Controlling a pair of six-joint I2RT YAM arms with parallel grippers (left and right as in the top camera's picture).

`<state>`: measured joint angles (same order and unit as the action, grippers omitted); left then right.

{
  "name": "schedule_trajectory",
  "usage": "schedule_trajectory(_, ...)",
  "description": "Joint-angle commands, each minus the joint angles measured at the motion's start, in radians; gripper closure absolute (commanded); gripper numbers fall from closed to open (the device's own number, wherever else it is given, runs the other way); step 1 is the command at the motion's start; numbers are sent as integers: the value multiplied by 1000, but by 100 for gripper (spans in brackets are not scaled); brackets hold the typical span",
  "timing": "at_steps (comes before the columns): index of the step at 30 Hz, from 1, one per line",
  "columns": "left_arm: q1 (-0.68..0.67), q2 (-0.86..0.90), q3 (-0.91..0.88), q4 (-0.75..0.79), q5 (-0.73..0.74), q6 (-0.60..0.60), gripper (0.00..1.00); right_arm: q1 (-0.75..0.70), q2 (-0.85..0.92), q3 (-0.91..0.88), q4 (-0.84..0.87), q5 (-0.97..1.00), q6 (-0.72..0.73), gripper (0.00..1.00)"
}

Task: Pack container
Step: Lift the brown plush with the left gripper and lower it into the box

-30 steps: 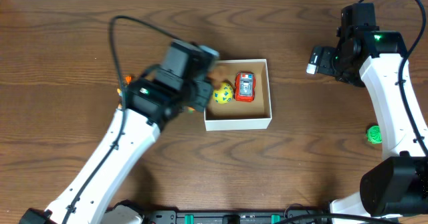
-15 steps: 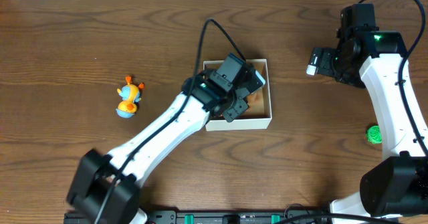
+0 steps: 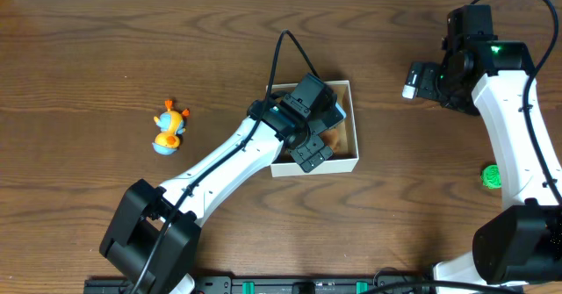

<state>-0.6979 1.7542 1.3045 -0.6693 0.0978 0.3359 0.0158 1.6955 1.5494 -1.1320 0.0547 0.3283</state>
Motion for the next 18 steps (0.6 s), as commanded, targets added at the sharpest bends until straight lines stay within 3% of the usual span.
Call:
schedule_trajectory(1, -6, -22, 11, -9, 0, -27, 2, -2, 0, -5, 2, -3, -16, 1)
schedule_trajectory(13, -5, -258, 11, 1, -13, -94, 2, -2, 0, -5, 6, -2, -16, 1)
schedule_trajectory(18, 11, -251, 9, -3, -12, -173, 2, -2, 0, -5, 6, -3, -16, 1)
